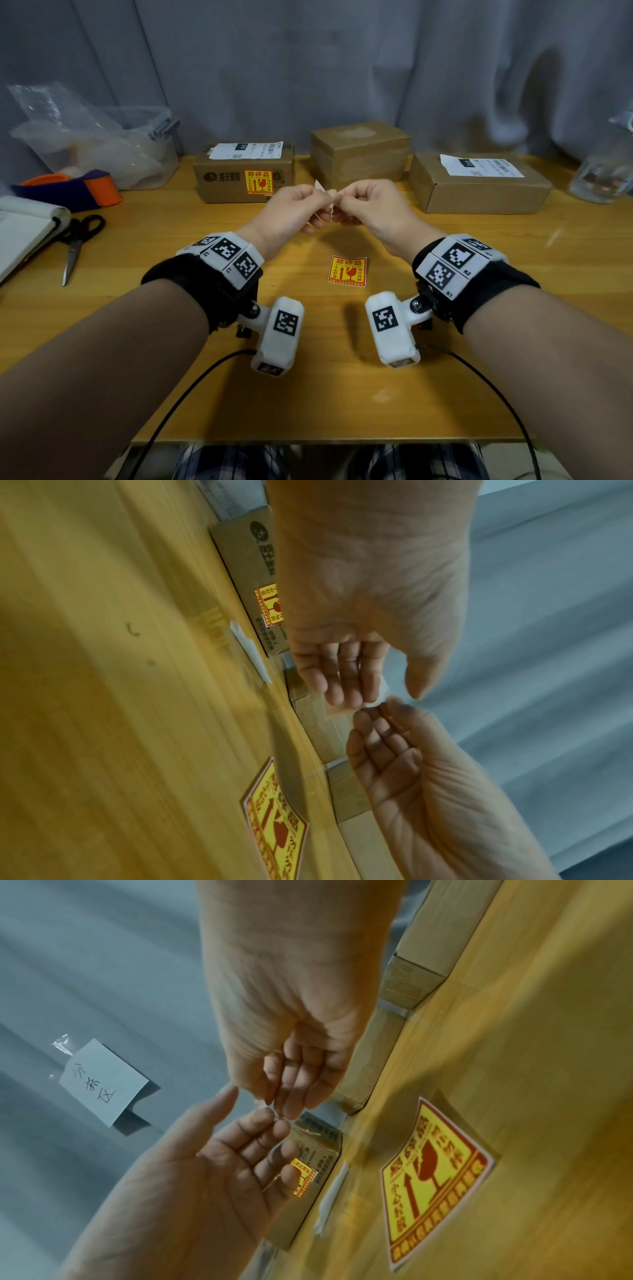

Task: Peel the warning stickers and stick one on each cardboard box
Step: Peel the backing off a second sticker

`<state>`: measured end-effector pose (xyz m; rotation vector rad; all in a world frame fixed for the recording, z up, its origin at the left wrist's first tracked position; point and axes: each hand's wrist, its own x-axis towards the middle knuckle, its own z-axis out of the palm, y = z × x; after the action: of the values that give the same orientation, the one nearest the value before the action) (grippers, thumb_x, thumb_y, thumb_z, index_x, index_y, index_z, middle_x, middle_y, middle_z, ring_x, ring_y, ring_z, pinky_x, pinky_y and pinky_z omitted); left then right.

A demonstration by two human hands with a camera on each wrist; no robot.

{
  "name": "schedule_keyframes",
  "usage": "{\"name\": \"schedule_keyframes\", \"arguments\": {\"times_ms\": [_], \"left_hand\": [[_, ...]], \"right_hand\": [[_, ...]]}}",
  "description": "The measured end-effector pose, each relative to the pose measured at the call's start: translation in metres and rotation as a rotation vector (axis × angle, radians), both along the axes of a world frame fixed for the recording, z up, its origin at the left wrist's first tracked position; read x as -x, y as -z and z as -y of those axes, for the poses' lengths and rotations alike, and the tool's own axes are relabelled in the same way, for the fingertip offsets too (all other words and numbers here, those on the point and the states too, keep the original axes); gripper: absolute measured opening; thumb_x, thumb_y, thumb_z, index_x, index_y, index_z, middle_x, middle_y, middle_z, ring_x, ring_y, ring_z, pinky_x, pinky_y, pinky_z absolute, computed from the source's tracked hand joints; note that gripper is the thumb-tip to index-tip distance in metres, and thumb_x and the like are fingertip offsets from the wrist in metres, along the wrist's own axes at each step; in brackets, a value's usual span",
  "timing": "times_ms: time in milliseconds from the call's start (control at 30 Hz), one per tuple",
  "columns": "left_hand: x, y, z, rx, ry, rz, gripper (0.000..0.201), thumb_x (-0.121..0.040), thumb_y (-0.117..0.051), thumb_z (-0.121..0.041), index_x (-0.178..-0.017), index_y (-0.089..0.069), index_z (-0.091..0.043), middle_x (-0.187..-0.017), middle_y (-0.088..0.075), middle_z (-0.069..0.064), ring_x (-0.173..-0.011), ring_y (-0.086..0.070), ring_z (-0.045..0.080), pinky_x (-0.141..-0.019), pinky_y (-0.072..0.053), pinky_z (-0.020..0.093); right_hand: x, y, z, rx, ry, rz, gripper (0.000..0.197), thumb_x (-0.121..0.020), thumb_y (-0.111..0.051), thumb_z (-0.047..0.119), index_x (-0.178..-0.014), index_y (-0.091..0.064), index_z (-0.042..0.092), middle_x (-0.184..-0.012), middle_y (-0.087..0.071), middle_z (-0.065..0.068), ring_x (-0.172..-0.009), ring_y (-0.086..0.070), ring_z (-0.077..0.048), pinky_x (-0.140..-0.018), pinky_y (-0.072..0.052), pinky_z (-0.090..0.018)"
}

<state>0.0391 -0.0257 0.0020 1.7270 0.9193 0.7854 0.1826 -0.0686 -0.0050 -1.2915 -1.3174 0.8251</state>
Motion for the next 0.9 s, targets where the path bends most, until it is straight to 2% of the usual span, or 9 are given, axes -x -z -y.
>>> {"name": "schedule_keyframes", "arguments": {"times_ms": [133,233,333,400,467,600,700,900], "left_hand": [[0.002,0.004,-0.001,-0.042,0.037,-0.012,0.011,-0.093,-0.054,-0.02,-0.086,-0.057,-0.012,-0.076,-0.061,0.0,-0.069,-0.057,0.008,-0.062,-0.047,0.016],[0.001,0.003,-0.001,-0.019,0.042,-0.004,0.011,-0.094,-0.052,-0.015,-0.083,-0.056,-0.012,-0.072,-0.06,-0.001,-0.066,-0.056,0.007,-0.059,-0.045,0.014],[0.0,0.002,-0.001,-0.002,0.05,-0.014,0.015,-0.094,-0.05,-0.014,-0.08,-0.055,-0.013,-0.069,-0.057,-0.001,-0.063,-0.053,0.008,-0.059,-0.043,0.018],[0.0,0.002,-0.001,-0.009,0.062,-0.038,0.018,-0.094,-0.049,-0.015,-0.078,-0.054,-0.012,-0.068,-0.055,0.0,-0.061,-0.05,0.009,-0.059,-0.041,0.02],[0.0,0.001,-0.001,0.0,0.073,-0.049,0.02,-0.094,-0.047,-0.014,-0.076,-0.054,-0.012,-0.068,-0.052,0.001,-0.06,-0.048,0.009,-0.059,-0.04,0.02],[0.001,0.0,-0.002,0.089,0.088,-0.013,0.023,-0.095,-0.045,-0.014,-0.074,-0.054,-0.013,-0.066,-0.05,0.001,-0.059,-0.046,0.011,-0.058,-0.038,0.022],[-0.001,0.0,-0.001,0.161,0.086,0.014,0.024,-0.096,-0.044,-0.013,-0.074,-0.053,-0.012,-0.065,-0.048,0.002,-0.058,-0.045,0.012,-0.057,-0.036,0.023],[-0.008,-0.002,0.001,0.255,-0.019,0.042,0.026,-0.091,-0.041,-0.011,-0.066,-0.045,-0.012,-0.06,-0.043,0.003,-0.054,-0.04,0.015,-0.054,-0.035,0.025]], "right_hand": [[-0.001,-0.001,0.0,0.034,-0.009,-0.03,0.018,-0.088,-0.058,0.002,-0.073,-0.065,0.009,-0.066,-0.063,-0.005,-0.059,-0.06,-0.01,-0.057,-0.05,-0.017],[-0.001,-0.001,0.001,0.114,-0.035,-0.104,0.014,-0.09,-0.056,0.005,-0.082,-0.066,0.0,-0.07,-0.066,-0.009,-0.06,-0.062,-0.012,-0.06,-0.052,-0.022],[0.0,-0.003,0.003,0.186,-0.038,-0.176,0.023,-0.095,-0.052,0.02,-0.085,-0.063,0.001,-0.071,-0.064,-0.011,-0.061,-0.061,-0.016,-0.062,-0.052,-0.026],[0.0,-0.002,0.004,0.19,-0.074,-0.139,0.029,-0.093,-0.056,0.029,-0.084,-0.062,0.002,-0.071,-0.063,-0.009,-0.061,-0.06,-0.016,-0.061,-0.053,-0.026],[0.0,0.0,0.004,0.187,-0.107,-0.091,0.027,-0.091,-0.059,0.027,-0.085,-0.063,0.0,-0.071,-0.063,-0.009,-0.062,-0.06,-0.015,-0.061,-0.054,-0.025],[0.001,-0.004,0.003,0.213,-0.086,-0.126,0.019,-0.094,-0.055,0.016,-0.078,-0.06,0.006,-0.069,-0.061,-0.007,-0.058,-0.06,-0.012,-0.058,-0.054,-0.024],[0.004,-0.006,0.003,0.262,-0.075,-0.128,0.02,-0.095,-0.052,0.015,-0.076,-0.059,0.009,-0.066,-0.058,-0.005,-0.055,-0.058,-0.013,-0.055,-0.052,-0.024],[0.013,-0.007,-0.001,0.3,-0.013,-0.201,0.025,-0.093,-0.05,0.011,-0.068,-0.054,0.01,-0.06,-0.05,-0.005,-0.049,-0.05,-0.013,-0.047,-0.047,-0.02]]}}
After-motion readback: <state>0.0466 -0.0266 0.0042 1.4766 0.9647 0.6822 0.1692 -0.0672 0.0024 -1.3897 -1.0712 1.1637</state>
